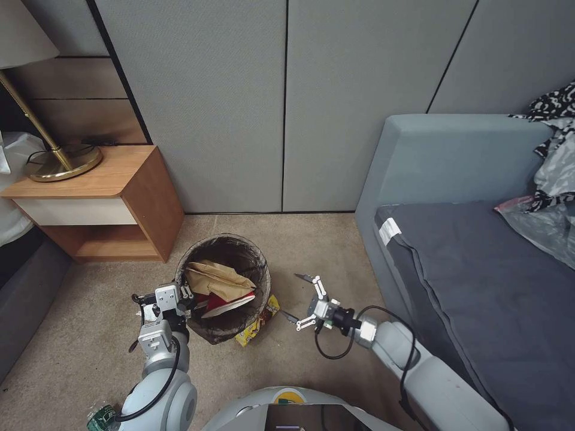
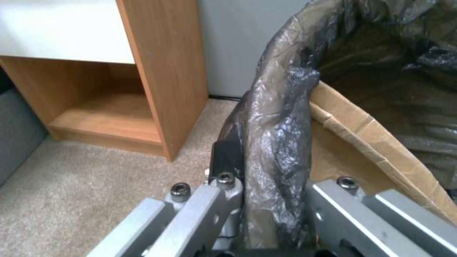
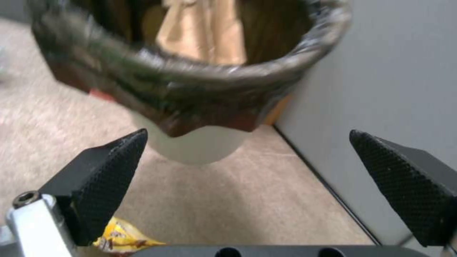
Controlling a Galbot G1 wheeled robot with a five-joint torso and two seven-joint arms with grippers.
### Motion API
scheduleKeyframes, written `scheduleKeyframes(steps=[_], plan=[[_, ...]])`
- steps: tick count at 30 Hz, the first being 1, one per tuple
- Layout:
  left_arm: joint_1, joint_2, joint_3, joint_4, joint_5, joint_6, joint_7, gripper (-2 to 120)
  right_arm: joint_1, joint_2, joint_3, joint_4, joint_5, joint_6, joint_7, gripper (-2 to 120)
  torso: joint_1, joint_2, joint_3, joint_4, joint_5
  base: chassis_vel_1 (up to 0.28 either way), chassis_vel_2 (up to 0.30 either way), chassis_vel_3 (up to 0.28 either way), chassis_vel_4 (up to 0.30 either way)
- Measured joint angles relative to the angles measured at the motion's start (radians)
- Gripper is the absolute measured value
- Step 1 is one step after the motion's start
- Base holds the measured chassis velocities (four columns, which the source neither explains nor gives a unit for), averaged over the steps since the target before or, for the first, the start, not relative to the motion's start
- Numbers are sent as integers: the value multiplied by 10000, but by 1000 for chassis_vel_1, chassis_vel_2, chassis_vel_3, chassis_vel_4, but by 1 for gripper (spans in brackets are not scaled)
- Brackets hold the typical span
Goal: Pick up the trash bin, then pick up the garbage from the floor and place it into the trash bin.
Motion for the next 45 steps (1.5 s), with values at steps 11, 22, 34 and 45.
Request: scheduleKeyframes(steps=[11,22,34,45], plan=[[-43,-99,0,-13,28,17,1,3,2208,202,-2908,-1774,-1124,-104,198,100,0,0,0,1,-3,0,0,0,0],[-23,-172,-12,-5,94,22,1,3,3576,1272,-4773,-3004,-1690,-42,211,100,0,0,0,0,-2,0,0,0,0],[-5,-237,11,27,154,-29,-1,3,4695,2301,-5684,-3802,-3160,296,-5,100,0,0,0,3,-3,0,0,0,0],[27,-257,19,18,154,-55,10,3,4963,2964,-5175,-4562,-4969,987,-358,100,0,0,-1,-1,-4,0,0,0,0]])
